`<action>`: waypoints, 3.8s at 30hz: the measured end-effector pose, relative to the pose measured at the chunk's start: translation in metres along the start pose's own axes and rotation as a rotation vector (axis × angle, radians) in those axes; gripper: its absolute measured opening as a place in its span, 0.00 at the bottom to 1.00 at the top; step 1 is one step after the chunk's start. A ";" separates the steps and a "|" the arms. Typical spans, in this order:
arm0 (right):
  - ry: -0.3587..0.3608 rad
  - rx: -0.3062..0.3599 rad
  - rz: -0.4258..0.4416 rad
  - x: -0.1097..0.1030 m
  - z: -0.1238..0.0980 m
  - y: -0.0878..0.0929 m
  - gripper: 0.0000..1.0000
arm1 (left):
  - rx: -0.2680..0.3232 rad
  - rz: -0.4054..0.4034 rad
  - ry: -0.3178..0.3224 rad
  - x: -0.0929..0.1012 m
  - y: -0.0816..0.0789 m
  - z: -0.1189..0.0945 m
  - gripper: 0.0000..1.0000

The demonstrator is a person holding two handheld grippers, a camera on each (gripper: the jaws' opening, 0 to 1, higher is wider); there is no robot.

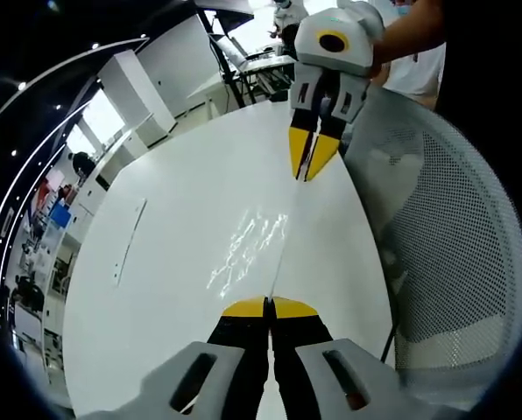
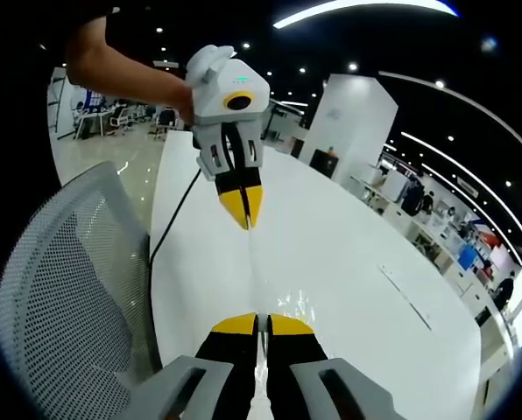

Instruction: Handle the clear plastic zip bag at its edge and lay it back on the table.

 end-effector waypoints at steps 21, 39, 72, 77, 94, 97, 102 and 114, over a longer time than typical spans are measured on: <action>0.005 0.000 0.005 0.000 -0.002 0.002 0.00 | -0.002 0.001 -0.005 -0.002 0.000 -0.002 0.00; -0.011 -0.025 0.004 -0.001 -0.001 0.004 0.00 | 0.006 0.011 -0.027 -0.005 0.002 -0.003 0.00; -0.068 -0.051 0.128 0.009 -0.029 -0.018 0.18 | 0.080 0.128 -0.002 0.005 -0.017 -0.001 0.00; -0.080 -0.041 0.147 0.012 -0.029 -0.022 0.16 | 0.074 0.139 0.000 0.006 -0.018 -0.001 0.00; -0.077 -0.042 0.124 0.016 -0.018 -0.025 0.12 | 0.074 0.132 0.008 0.007 -0.018 -0.001 0.00; -0.082 -0.045 0.134 0.015 -0.016 -0.022 0.12 | 0.074 0.123 0.012 0.008 -0.019 -0.001 0.00; -0.085 -0.051 0.132 0.014 -0.014 -0.020 0.10 | 0.076 0.117 0.014 0.008 -0.020 0.000 0.00; -0.111 -0.067 0.142 0.007 -0.008 -0.015 0.10 | 0.091 0.084 0.023 0.010 -0.026 0.002 0.00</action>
Point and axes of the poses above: the point that each gripper's makers call its tool centre point, and the gripper's own axes: z roughly forward along the fingers, x roughly to its right, y roughly out of its underside, the point moved 7 cm from there along -z, roughly backward along the fingers, and after that the axes turned 1 degree about -z, right-handed, at the moved point
